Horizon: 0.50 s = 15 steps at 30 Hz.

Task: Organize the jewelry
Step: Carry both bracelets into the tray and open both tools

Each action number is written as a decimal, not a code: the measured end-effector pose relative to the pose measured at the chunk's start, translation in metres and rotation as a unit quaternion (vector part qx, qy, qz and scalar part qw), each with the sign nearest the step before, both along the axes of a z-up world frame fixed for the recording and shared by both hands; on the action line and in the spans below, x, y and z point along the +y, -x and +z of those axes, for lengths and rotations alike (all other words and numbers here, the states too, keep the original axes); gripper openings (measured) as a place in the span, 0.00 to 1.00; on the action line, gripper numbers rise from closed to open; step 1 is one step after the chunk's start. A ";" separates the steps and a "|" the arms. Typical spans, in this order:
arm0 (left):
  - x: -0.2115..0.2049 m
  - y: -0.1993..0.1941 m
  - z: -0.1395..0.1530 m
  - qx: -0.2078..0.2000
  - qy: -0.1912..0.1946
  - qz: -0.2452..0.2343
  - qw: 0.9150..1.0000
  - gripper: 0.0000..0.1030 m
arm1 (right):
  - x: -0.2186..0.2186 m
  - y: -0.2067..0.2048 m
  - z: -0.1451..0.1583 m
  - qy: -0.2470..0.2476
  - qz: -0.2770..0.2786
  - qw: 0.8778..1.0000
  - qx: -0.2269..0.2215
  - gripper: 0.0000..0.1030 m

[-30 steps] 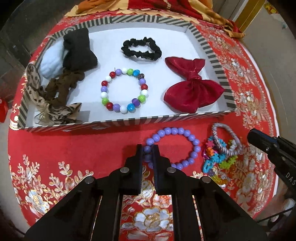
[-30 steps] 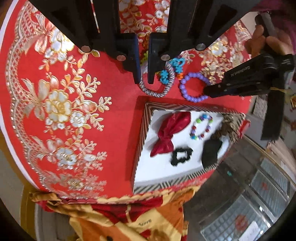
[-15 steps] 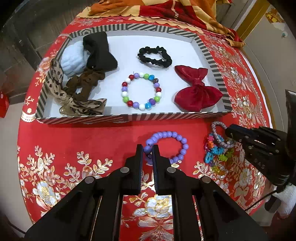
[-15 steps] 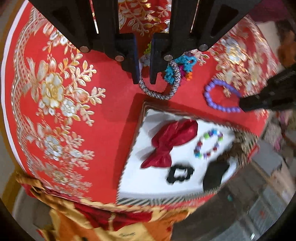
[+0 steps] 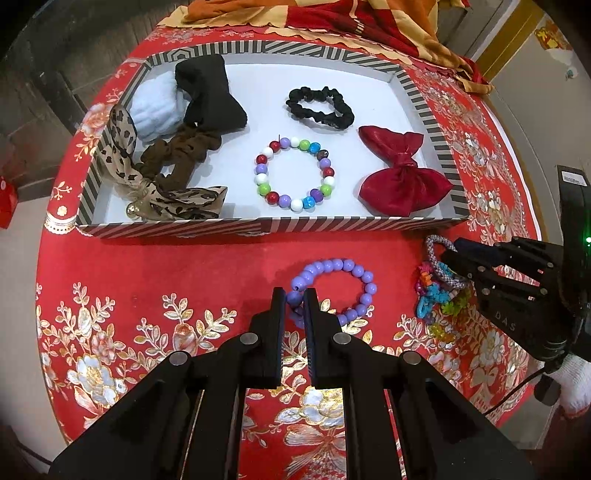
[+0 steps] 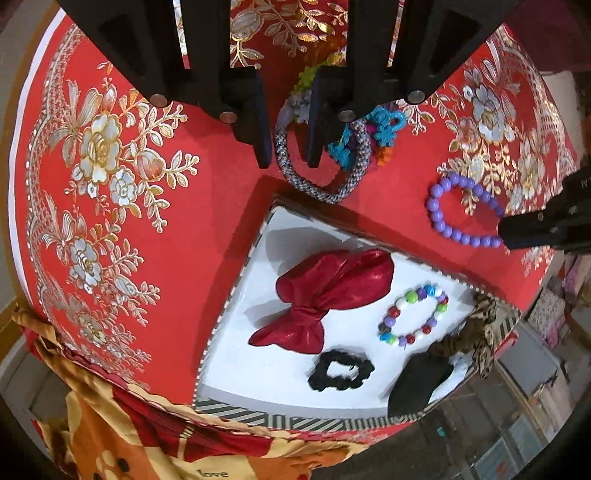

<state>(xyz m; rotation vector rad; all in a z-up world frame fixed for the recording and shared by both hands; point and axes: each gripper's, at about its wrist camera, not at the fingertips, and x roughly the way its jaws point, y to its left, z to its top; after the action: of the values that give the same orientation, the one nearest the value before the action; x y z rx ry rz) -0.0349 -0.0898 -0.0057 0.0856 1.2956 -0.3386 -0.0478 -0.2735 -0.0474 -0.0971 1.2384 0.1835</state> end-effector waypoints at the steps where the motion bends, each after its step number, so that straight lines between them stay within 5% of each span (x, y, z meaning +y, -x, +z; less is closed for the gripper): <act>1: 0.000 0.000 0.000 0.000 0.001 -0.001 1.000 0.08 | 0.000 0.000 0.000 0.002 -0.004 1.000 -0.003 0.15; 3: -0.001 0.000 0.003 -0.001 0.003 -0.002 1.000 0.08 | 0.006 0.005 -0.001 0.015 -0.004 1.000 -0.006 0.06; 15: 0.007 -0.001 0.034 -0.010 0.029 -0.002 1.000 0.08 | -0.025 0.041 0.066 -0.075 -0.067 0.992 -0.080 0.06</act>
<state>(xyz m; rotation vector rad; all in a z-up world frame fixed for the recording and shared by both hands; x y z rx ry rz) -0.0338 -0.0833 0.0283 0.0417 1.2648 -0.3782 -0.0890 -0.2985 0.0182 0.1008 1.0636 0.1484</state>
